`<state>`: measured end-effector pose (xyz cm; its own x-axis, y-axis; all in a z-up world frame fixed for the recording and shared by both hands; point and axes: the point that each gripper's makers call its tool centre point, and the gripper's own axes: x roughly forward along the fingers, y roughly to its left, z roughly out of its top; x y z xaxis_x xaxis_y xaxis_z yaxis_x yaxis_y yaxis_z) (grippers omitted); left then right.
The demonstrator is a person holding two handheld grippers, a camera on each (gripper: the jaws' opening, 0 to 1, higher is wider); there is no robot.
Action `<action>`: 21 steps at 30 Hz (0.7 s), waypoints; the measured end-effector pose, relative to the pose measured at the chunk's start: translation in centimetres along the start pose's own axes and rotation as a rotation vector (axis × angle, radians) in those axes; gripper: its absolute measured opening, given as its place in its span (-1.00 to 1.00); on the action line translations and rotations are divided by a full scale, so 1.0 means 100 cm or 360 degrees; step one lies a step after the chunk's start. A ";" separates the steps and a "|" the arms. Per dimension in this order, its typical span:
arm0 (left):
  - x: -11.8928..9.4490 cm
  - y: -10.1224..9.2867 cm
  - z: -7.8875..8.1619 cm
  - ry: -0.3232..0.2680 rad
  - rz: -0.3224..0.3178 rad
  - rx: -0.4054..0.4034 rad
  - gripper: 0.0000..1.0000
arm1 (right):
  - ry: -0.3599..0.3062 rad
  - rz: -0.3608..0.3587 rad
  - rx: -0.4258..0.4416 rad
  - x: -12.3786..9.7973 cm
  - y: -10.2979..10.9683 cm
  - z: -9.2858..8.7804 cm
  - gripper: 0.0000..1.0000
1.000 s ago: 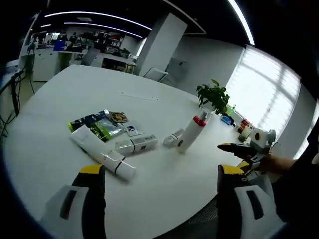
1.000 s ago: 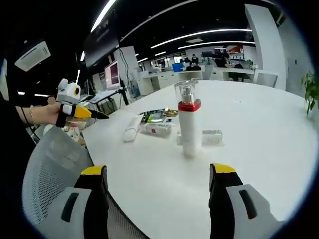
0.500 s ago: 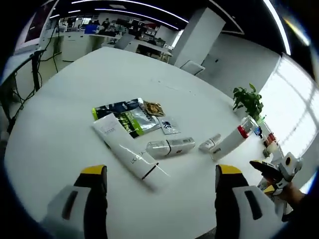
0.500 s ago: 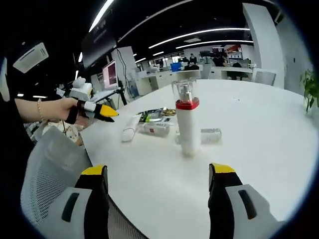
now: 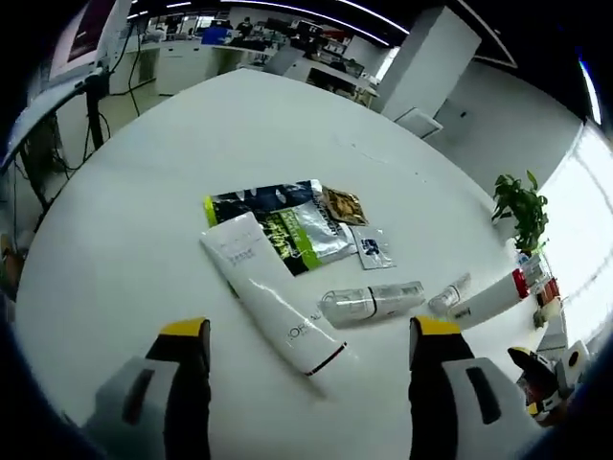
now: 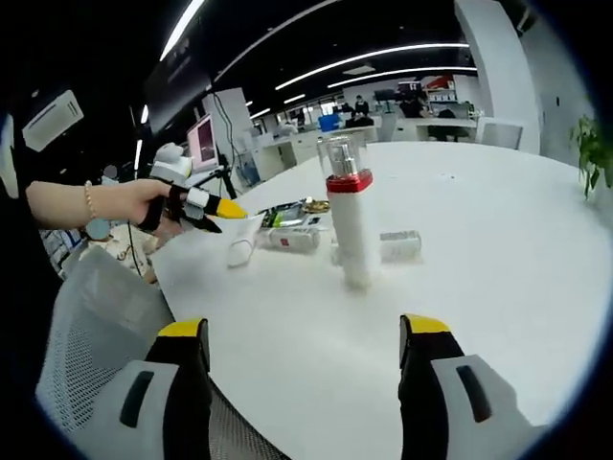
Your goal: Arrange the skincare products in the storage area until every visible bottle or jar stands upright without overlapping.
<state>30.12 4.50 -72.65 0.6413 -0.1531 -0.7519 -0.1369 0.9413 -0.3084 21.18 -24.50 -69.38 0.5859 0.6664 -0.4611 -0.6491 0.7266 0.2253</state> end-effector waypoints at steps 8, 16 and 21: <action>0.016 0.011 0.010 0.0002 0.0172 -0.0019 0.42 | 0.0023 -0.0014 0.0040 0.003 0.000 -0.005 0.59; 0.024 0.025 0.004 0.0051 0.0391 -0.0077 0.42 | 0.0044 0.0007 0.0057 0.011 0.001 -0.007 0.58; 0.026 0.026 0.001 0.0093 0.0460 -0.0044 0.24 | 0.0044 0.0001 0.0070 0.013 -0.003 -0.008 0.57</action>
<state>31.46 6.60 -75.37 0.5283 0.1021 -0.8429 -0.3286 0.9400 -0.0920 21.78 -23.97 -70.75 0.5713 0.6625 -0.4845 -0.6274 0.7331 0.2627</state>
